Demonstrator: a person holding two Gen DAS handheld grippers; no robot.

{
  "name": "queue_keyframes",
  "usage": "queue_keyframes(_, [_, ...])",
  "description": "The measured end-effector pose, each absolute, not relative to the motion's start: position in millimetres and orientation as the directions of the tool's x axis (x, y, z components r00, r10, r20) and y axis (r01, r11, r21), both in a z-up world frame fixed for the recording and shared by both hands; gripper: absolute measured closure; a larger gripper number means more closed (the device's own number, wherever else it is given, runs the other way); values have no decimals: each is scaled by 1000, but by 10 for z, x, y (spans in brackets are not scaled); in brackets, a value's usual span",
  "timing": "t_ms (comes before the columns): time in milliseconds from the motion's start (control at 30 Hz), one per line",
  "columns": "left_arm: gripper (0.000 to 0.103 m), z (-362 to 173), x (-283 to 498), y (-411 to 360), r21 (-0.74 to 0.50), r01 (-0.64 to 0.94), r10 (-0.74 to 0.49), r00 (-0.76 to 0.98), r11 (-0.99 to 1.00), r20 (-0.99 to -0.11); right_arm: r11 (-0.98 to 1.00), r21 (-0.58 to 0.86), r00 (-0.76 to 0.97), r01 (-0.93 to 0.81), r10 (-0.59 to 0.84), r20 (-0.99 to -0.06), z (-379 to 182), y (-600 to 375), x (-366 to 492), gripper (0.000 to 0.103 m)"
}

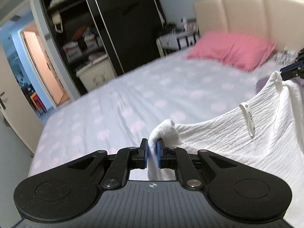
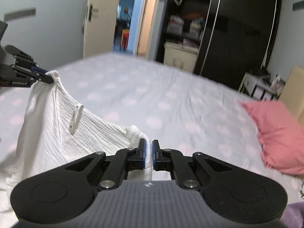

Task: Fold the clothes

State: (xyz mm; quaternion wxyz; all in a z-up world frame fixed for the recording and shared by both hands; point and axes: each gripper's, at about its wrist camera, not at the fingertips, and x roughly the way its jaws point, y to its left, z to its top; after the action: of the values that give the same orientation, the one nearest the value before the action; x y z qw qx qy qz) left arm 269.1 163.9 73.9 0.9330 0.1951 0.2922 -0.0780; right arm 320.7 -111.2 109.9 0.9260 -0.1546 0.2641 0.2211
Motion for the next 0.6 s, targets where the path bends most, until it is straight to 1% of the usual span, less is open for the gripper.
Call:
queue_keyframes(100, [95, 290, 2866, 1588, 341, 268, 2, 784, 901, -621, 864, -161, 744, -477, 300, -597, 706, -1028, 3436, 95])
queue_keyframes(233, [94, -58, 3039, 1513, 357, 258, 45, 753, 898, -656, 881, -142, 732, -451, 274, -623, 326, -956, 3637, 95])
queue_keyframes(300, [90, -204, 3121, 1480, 370, 239, 81, 736, 898, -672, 895, -130, 729, -426, 256, -635, 169, -919, 3683, 95])
queue_keyframes(333, [84, -265, 3160, 1465, 378, 225, 104, 727, 898, -679, 902, -123, 728, -414, 246, -640, 90, -900, 3706, 95])
queue_keyframes(400, [82, -323, 3205, 1432, 390, 213, 129, 715, 896, -687, 913, -115, 722, -392, 229, -653, 6, -868, 3842, 95])
queue_keyframes(433, [82, -326, 3215, 1414, 394, 214, 133, 712, 894, -690, 919, -111, 720, -378, 217, -659, -41, -852, 3891, 93])
queue_keyframes(500, [76, -332, 3233, 1379, 402, 216, 142, 706, 890, -694, 941, -102, 728, -324, 179, -662, -78, -861, 3961, 84])
queue_keyframes(533, [68, -332, 3238, 1364, 405, 217, 145, 704, 888, -695, 948, -88, 731, -306, 175, -660, -54, -889, 3977, 74])
queue_keyframes(567, [64, -303, 3207, 1369, 403, 212, 141, 713, 891, -687, 953, -63, 736, -297, 187, -651, -25, -944, 3951, 71])
queue_keyframes(600, [64, -273, 3171, 1376, 398, 208, 135, 720, 893, -680, 953, -43, 736, -300, 203, -646, 15, -1010, 3911, 71])
